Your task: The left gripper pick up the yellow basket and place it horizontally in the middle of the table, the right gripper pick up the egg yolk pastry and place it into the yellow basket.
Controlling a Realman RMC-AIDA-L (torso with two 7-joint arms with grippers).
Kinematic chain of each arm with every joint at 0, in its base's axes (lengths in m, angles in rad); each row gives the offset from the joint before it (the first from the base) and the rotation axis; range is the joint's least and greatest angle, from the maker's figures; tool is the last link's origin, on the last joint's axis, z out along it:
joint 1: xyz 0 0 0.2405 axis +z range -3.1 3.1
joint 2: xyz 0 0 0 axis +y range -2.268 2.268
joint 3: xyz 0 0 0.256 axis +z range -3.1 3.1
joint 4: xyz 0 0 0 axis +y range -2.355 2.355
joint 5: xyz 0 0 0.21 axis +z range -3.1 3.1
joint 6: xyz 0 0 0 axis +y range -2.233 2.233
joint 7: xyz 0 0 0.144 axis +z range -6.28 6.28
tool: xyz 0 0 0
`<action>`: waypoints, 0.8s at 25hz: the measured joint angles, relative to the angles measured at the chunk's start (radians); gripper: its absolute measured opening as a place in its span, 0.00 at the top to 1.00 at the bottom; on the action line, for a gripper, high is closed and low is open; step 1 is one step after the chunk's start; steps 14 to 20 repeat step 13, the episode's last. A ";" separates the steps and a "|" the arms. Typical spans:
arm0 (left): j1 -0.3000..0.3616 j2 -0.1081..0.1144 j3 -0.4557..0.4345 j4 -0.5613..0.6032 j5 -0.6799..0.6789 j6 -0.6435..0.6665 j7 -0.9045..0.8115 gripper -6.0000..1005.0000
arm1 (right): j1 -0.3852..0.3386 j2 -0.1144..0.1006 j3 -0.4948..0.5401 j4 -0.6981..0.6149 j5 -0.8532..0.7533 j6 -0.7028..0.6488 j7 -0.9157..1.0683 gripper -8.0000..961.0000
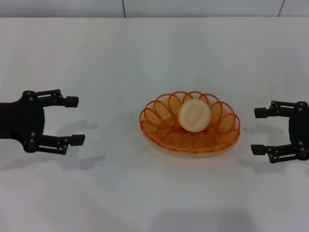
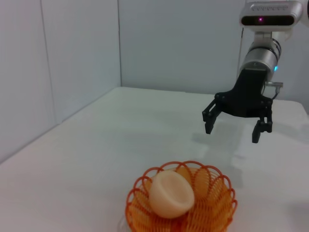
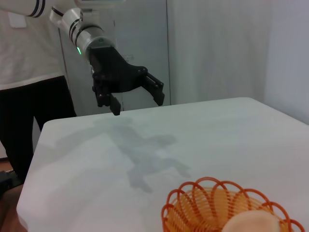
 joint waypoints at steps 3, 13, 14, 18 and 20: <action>-0.011 0.000 0.002 -0.001 0.013 0.002 -0.006 0.12 | -0.001 -0.005 0.002 0.003 0.000 -0.001 -0.001 0.09; -0.038 -0.002 0.004 -0.012 0.054 -0.004 -0.020 0.12 | 0.000 -0.001 0.003 0.004 -0.001 0.005 -0.002 0.09; -0.038 -0.002 0.004 -0.012 0.054 -0.004 -0.020 0.12 | 0.000 -0.001 0.003 0.004 -0.001 0.005 -0.002 0.09; -0.038 -0.002 0.004 -0.012 0.054 -0.004 -0.020 0.12 | 0.000 -0.001 0.003 0.004 -0.001 0.005 -0.002 0.09; -0.038 -0.002 0.004 -0.012 0.054 -0.004 -0.020 0.12 | 0.000 -0.001 0.003 0.004 -0.001 0.005 -0.002 0.09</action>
